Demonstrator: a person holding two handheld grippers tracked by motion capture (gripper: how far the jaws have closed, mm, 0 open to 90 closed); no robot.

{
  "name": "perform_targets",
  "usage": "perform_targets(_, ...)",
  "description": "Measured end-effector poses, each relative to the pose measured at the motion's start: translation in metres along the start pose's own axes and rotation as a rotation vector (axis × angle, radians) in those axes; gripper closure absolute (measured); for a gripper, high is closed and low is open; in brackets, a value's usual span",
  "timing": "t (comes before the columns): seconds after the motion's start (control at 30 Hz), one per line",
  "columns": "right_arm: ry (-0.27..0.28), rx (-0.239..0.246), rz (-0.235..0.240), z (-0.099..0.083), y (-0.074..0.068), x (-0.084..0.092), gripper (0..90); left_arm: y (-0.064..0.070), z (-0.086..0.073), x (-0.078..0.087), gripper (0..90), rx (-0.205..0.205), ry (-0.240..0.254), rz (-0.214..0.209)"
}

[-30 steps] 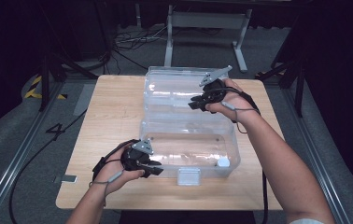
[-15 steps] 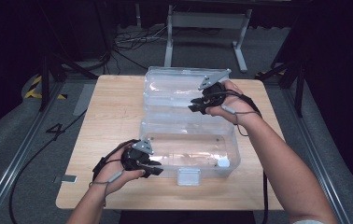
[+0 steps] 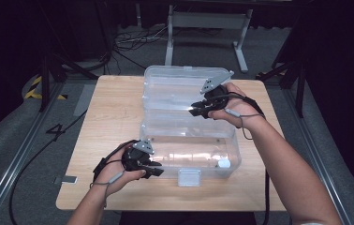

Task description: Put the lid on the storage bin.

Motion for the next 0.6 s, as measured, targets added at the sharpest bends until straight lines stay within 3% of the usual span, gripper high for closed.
perform_targets(0.6, 0.002, 0.046, 0.02, -0.002, -0.014, 0.011, 72.7, 0.0, 0.0, 0.0, 71.8, 0.009, 0.004, -0.007)
Point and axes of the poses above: each handheld gripper's, and its own axes: x roughly backward along the jaws, z roughly out of its top, y roughly to its right, the point moved 5 cm from there along -x, roughly forward along the jaws, and after that the axes turned 9 degrees about -z, right-handed, at the moved point
